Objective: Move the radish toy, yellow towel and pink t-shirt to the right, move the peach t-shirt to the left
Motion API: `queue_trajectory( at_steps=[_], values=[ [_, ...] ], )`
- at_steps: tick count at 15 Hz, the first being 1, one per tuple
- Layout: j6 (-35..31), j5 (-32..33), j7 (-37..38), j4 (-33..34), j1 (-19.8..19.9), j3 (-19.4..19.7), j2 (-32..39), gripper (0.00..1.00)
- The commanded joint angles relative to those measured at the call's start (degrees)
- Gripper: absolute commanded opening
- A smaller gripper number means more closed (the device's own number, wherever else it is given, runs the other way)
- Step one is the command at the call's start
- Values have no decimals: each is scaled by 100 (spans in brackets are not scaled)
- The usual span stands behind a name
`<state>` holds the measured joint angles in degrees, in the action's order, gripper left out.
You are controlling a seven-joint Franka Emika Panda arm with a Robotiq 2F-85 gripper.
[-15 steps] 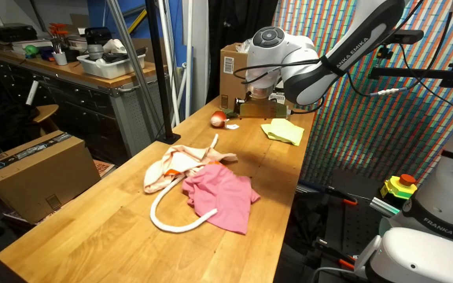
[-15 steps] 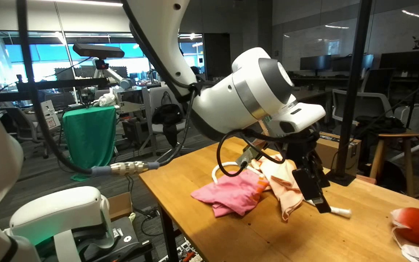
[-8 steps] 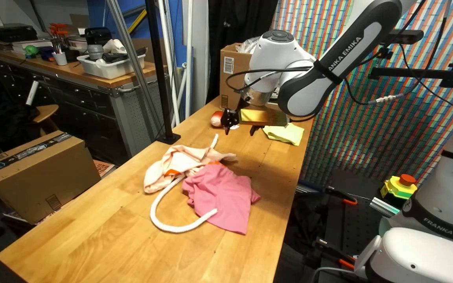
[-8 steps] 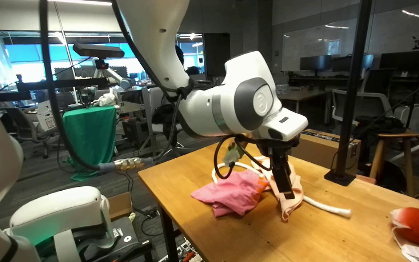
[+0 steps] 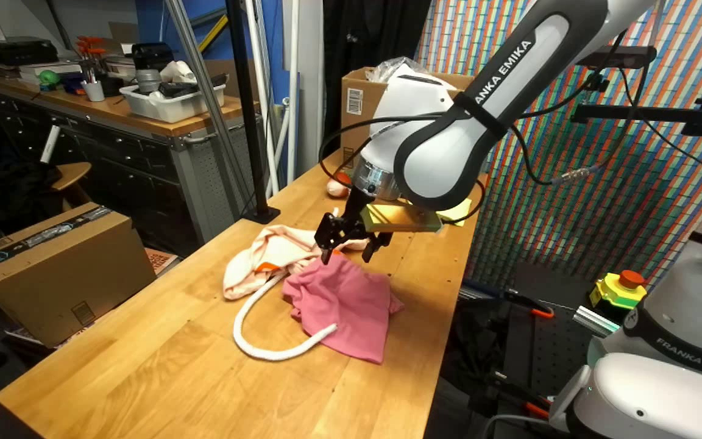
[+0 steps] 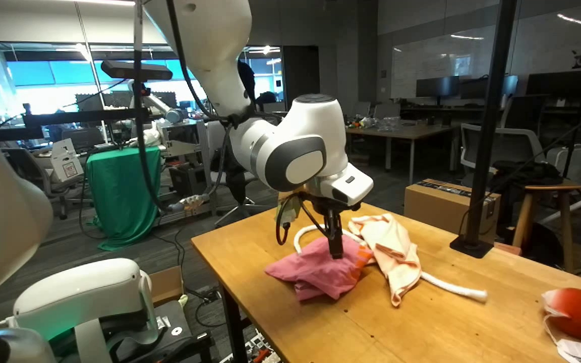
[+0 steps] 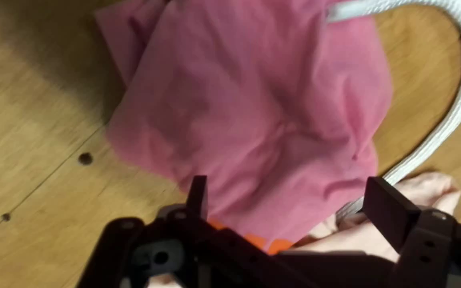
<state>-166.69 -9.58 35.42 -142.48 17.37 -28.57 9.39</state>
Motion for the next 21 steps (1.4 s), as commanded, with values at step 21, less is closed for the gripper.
queue_trajectory(
  at_steps=[21],
  values=[
    [3762,-1428,-4146,1205,-1530,2111,86,100]
  ],
)
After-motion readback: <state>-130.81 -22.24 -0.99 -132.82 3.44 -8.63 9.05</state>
